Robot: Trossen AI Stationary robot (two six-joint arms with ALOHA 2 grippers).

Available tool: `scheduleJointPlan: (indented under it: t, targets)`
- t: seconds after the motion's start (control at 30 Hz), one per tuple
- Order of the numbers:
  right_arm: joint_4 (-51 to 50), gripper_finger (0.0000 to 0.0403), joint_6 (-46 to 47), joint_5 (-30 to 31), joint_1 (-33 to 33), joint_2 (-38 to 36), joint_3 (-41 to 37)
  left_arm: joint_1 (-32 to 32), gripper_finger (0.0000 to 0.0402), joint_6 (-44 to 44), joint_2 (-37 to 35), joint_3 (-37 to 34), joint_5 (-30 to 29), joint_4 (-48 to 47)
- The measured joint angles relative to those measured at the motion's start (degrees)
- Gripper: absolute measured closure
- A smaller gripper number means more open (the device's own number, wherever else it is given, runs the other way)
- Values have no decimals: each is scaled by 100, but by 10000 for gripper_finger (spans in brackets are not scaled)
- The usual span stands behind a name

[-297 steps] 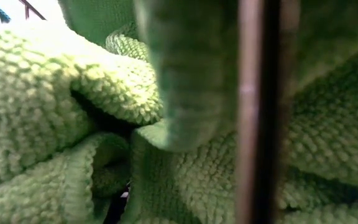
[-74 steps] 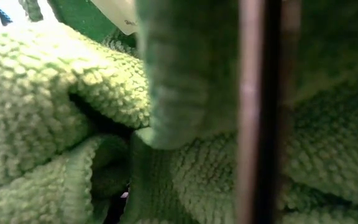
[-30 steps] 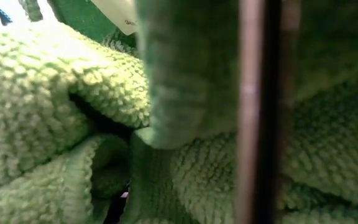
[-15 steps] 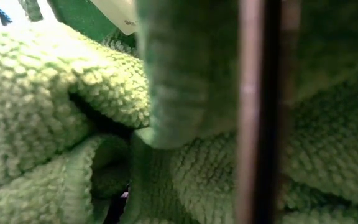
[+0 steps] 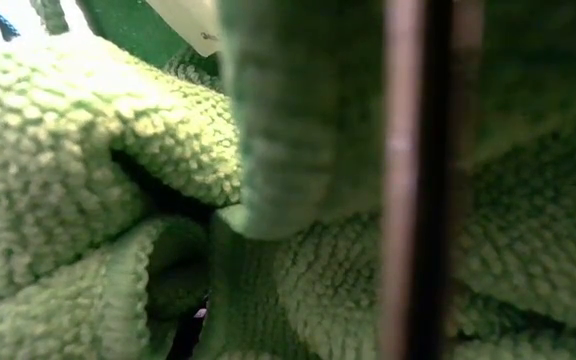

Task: Sort microfiber towel by color & place in baskets
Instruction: Put the white microfiber cloth into the left wire basket

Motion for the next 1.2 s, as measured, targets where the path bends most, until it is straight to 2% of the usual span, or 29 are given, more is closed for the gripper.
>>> scheduleJointPlan:
  t: [0.3, 0.63, 0.9, 1.2]
  targets:
    - [30, 279, 3, -99, 0, 421, 72, 0, 299, 0, 0, -1, 0, -2]
    - [179, 386, 3, -106, 2, 229, 391, 0, 299, -2, 0, -2, 0, 0]
    - [87, 390, -12, 39, 2, -68, 647, 0, 299, -2, 0, -2, 0, 2]
    - [-687, 390, -3, 1046, 2, -688, 1231, 0, 299, -4, 0, -2, 0, 11]
